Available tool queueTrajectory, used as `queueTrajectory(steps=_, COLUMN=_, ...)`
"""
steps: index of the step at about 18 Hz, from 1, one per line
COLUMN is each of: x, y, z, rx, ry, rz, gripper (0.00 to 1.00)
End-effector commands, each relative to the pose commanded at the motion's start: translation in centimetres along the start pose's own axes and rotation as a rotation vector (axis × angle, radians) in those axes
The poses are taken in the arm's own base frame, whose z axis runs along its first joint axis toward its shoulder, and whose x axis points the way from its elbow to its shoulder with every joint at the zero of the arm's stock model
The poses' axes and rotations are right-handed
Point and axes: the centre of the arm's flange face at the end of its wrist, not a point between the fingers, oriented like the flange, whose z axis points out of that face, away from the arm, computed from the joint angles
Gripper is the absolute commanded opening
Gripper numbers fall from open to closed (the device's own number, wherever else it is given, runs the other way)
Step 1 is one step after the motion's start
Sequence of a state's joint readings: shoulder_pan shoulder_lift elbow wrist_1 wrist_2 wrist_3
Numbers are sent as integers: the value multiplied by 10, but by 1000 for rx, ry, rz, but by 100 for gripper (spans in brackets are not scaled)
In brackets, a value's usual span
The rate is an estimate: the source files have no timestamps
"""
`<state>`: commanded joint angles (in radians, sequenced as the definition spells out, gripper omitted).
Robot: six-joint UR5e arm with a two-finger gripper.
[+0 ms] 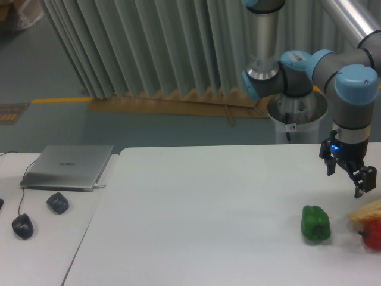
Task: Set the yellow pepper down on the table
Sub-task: 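Raise the open gripper and move it away past the table edge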
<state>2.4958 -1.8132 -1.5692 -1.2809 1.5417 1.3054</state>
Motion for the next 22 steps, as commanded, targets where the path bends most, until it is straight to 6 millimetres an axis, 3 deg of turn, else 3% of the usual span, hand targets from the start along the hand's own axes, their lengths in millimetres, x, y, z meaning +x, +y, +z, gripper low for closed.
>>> queueTrajectory(steps=5, x=-5, y=7, z=2, rx=-6, ry=1, rz=-12, gripper=100)
queueTrajectory(steps=7, x=-12, y=6, z=-9, rx=-2, ry=-42, rz=-28, gripper=100)
queueTrajectory(steps=16, x=-58, y=77, z=-1, rx=-7, ry=-37, rz=-135, gripper=100)
queueTrajectory(steps=22, x=-89, y=136, z=7, rx=-19, ry=-31, rz=74, gripper=100)
